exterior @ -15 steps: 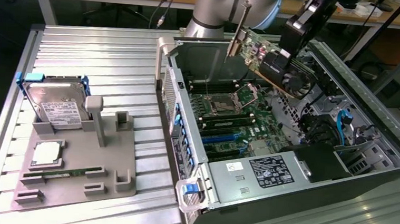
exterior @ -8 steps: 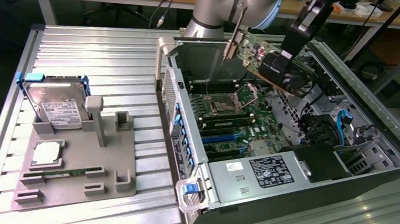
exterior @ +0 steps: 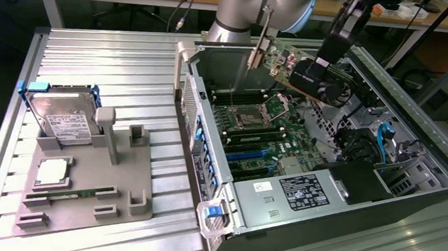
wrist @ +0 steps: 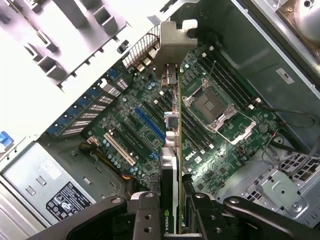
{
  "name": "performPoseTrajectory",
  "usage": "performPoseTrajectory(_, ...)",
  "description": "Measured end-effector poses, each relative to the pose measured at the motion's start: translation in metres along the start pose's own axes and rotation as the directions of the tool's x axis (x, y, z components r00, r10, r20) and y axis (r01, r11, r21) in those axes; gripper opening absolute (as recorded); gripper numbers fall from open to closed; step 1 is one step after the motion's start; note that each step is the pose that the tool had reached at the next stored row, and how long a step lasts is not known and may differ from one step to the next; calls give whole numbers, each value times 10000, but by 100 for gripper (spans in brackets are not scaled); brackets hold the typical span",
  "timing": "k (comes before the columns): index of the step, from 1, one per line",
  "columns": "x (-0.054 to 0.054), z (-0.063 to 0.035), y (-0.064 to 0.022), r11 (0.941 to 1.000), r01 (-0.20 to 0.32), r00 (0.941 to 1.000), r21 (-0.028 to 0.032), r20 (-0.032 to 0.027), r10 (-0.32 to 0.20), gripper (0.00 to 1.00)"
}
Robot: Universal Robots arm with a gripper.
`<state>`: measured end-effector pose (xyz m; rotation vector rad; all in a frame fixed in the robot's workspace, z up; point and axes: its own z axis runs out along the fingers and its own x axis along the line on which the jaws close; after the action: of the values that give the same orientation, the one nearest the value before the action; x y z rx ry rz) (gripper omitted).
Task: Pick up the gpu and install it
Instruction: 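Insert the gpu into the slot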
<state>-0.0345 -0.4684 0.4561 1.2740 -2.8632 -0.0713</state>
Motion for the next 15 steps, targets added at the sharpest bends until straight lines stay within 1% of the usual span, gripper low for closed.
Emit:
performPoseTrajectory(1, 0, 0, 0, 9997, 233, 9997, -4, -10, -233, 27)
performPoseTrajectory(5, 0, 0, 0, 9966, 819, 9966, -12, -36, -819, 27)
performPoseTrajectory(10, 0, 0, 0, 9879, 1551, 9879, -24, -67, -1551, 27)
performPoseTrajectory(11, 0, 0, 0, 9854, 1702, 9854, -27, -74, -1702, 27)
performPoseTrajectory(12, 0, 0, 0, 9805, 1965, 9805, -32, -84, -1965, 27)
performPoseTrajectory(15, 0, 0, 0, 9689, 2472, 9689, -44, -105, -2473, 27)
